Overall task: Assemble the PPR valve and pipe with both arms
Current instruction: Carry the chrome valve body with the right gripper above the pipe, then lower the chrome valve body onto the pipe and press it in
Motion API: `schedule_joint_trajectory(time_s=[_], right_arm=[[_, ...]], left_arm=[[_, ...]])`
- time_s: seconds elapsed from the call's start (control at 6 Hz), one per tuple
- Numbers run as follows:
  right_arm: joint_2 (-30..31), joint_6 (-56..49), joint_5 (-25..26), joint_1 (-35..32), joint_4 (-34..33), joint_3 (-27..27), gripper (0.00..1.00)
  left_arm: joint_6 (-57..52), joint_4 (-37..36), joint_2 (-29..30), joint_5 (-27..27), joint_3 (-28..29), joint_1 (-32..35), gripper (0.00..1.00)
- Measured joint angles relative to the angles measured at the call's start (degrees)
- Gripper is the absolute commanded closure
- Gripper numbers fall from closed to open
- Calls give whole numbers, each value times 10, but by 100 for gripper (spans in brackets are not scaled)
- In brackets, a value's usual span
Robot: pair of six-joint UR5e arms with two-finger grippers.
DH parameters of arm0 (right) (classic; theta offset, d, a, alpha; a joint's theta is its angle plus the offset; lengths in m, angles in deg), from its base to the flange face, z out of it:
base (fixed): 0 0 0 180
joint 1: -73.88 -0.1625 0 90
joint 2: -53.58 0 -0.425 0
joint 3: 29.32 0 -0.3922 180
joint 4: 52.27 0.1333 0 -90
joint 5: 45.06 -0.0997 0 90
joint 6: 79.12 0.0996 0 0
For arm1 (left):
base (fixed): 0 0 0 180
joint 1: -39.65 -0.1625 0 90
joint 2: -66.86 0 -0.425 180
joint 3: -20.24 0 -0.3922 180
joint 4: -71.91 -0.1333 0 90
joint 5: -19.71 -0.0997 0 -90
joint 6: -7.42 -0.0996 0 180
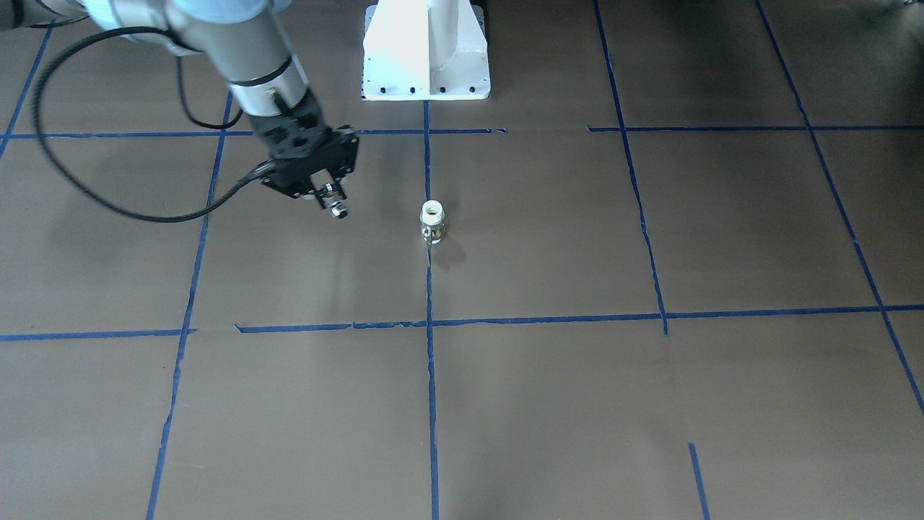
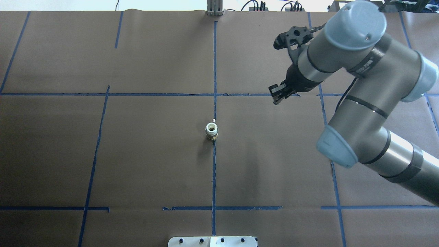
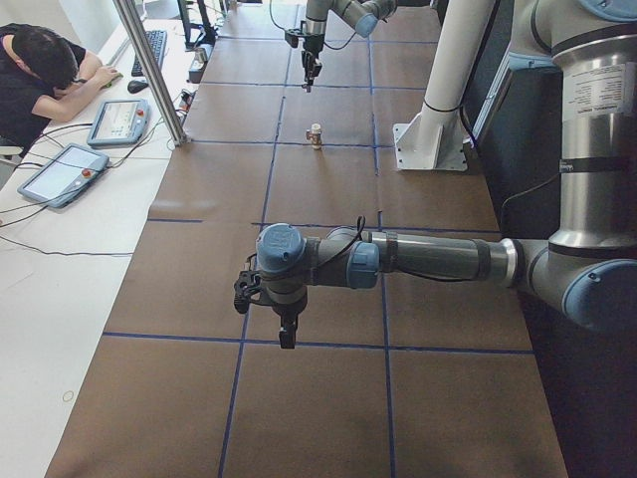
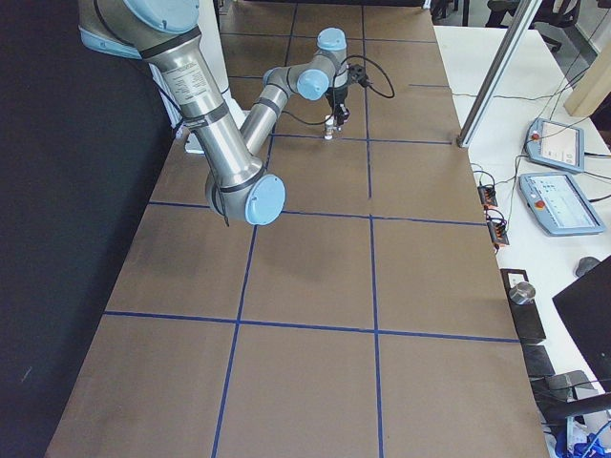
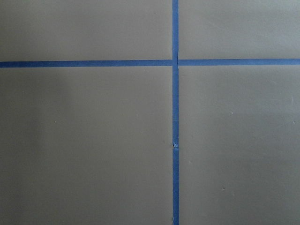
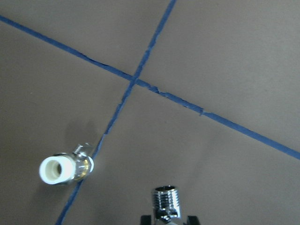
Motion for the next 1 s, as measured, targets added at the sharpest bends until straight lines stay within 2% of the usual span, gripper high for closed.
schedule_joint_trajectory(time_s=[0.33,0.5,0.67,1.0], right_arm=[[-82,19,57,54,-56,40,100],[-120,23,75,65,-64,84,100],[-147,24,88,70,-66,122,100],[-160,24,98,74,-69,148,100]], left_arm=[[0,0,0,0,-1,0,0],[0,0,0,0,-1,0,0],[0,0,-1,0,-3,0,0],[0,0,-1,0,-6,0,0]])
